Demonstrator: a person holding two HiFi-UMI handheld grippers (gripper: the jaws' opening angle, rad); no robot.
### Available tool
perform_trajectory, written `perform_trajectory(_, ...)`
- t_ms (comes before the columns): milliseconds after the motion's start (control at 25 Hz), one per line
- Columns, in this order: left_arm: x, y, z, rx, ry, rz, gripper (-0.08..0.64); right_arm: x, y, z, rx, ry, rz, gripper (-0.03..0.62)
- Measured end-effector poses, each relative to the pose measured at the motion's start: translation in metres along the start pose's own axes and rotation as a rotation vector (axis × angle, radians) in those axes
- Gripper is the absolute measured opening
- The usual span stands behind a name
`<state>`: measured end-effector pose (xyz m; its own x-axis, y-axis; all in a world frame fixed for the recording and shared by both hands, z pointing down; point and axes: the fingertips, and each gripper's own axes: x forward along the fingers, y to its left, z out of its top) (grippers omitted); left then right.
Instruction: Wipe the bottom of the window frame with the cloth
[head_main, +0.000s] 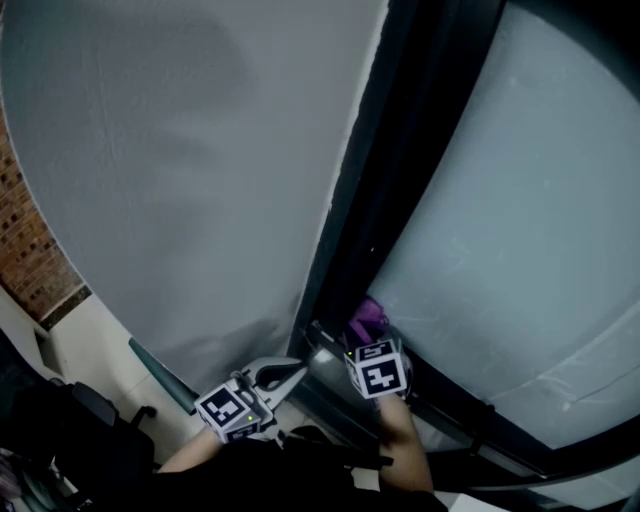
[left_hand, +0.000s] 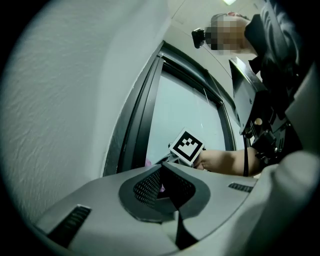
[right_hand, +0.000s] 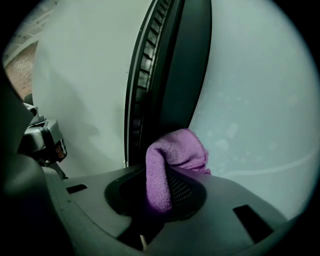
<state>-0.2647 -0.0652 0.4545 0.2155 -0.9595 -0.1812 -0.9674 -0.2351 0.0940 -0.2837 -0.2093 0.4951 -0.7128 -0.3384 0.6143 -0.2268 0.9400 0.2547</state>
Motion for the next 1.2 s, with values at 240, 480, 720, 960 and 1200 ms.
perform_trajectory(240,0.001,-0.006,-0.005,-0.020,0.021,-0.008,0.003,-0.011,-0.009,-0.010,0.023,-0.005,-0.061,0.080)
perform_trajectory(480,0.001,-0.013,-0.011,-0.032,0.041,-0.026,0.003,-0.020,-0.016,-0.023,0.042,-0.005,-0.094,0.080)
perform_trajectory(720,0.002,-0.025,-0.013,-0.038,0.062,-0.052,0.003,-0.035,-0.027,-0.035,0.085,-0.018,-0.134,0.079)
perform_trajectory(960,0.005,-0.033,-0.015,-0.040,0.067,-0.075,0.003,-0.045,-0.036,-0.048,0.131,-0.018,-0.161,0.078)
perform_trajectory(1200,0.008,-0.045,-0.016,-0.050,0.078,-0.108,0.003,-0.060,-0.044,-0.062,0.171,-0.029,-0.201,0.078)
